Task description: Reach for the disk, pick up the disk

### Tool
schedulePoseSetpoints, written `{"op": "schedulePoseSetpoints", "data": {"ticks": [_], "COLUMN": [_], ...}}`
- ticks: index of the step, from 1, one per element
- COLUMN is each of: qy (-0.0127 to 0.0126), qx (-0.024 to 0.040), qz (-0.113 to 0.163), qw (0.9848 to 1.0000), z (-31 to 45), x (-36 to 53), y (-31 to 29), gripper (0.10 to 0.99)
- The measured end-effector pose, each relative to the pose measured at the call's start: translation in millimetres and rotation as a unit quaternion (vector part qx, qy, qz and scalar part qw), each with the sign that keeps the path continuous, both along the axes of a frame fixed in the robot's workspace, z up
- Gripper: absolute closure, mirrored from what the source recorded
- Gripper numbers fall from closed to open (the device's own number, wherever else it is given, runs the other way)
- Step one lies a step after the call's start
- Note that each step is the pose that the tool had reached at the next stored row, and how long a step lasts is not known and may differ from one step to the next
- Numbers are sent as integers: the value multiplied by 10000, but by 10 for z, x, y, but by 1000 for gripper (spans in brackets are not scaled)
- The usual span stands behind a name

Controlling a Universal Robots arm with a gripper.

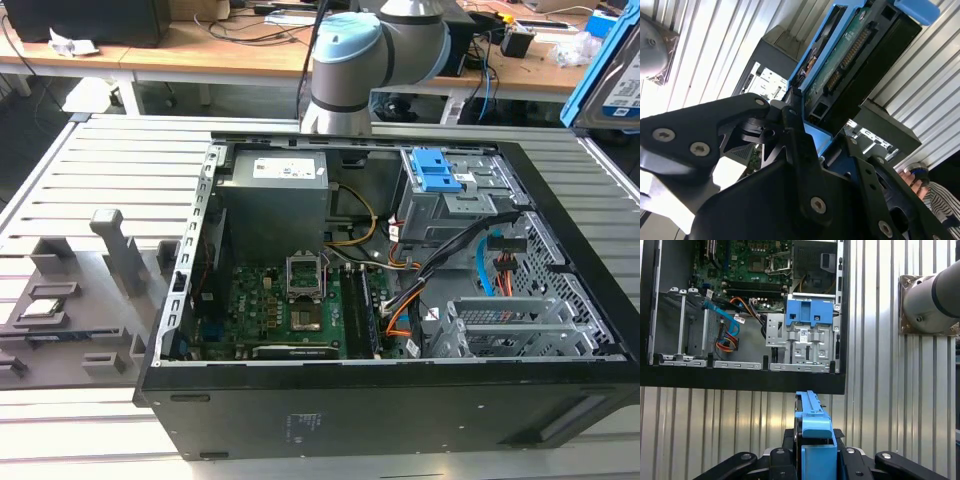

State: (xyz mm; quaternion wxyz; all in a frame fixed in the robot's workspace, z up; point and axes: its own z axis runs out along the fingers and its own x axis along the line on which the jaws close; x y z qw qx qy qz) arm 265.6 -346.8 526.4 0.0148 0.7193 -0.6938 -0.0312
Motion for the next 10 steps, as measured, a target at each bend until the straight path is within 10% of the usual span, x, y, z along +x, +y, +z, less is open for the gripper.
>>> {"op": "schedulePoseSetpoints", "data": {"ticks": [10], "qy": [11], "qx": [0], "qz": [0], "qw": [10000], "z": [0], "x": [365], "y": [8], "gripper": [718]}}
